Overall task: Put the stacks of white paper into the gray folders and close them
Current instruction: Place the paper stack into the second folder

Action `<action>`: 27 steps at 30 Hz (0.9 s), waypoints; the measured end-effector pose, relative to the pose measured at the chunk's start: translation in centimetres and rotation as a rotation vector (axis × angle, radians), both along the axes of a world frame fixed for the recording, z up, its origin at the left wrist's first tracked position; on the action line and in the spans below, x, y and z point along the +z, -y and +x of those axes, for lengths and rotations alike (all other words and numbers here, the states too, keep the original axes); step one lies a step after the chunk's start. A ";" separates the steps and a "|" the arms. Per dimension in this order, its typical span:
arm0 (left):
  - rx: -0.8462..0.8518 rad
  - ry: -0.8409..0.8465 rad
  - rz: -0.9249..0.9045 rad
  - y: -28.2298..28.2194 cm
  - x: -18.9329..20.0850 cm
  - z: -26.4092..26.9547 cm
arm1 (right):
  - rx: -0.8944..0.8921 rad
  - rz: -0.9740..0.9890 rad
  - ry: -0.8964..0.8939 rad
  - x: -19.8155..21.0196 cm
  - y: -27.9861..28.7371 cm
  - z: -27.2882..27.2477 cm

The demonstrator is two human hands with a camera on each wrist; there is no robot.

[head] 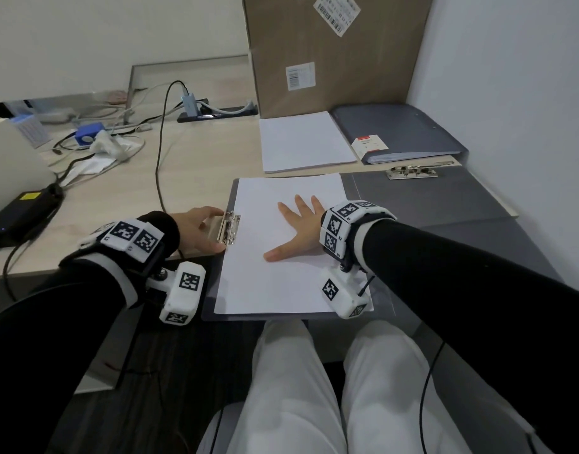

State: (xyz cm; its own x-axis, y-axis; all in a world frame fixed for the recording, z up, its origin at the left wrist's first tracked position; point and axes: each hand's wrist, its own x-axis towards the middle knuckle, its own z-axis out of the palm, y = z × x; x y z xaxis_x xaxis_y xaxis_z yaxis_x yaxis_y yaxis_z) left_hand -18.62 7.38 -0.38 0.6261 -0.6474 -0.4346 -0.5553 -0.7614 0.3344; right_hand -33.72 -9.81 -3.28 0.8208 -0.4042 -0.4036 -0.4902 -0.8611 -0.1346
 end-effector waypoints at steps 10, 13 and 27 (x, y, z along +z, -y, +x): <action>0.016 0.023 0.050 -0.3 0.1 0.1 | -0.005 0.037 0.007 0.3 0.2 -0.1; 0.039 -0.005 0.051 0.0 0.6 0.6 | -0.054 0.155 0.029 1.5 0.5 0.5; 0.367 -0.143 -0.363 13.4 0.8 5.4 | -0.637 0.337 0.500 5.4 12.7 4.1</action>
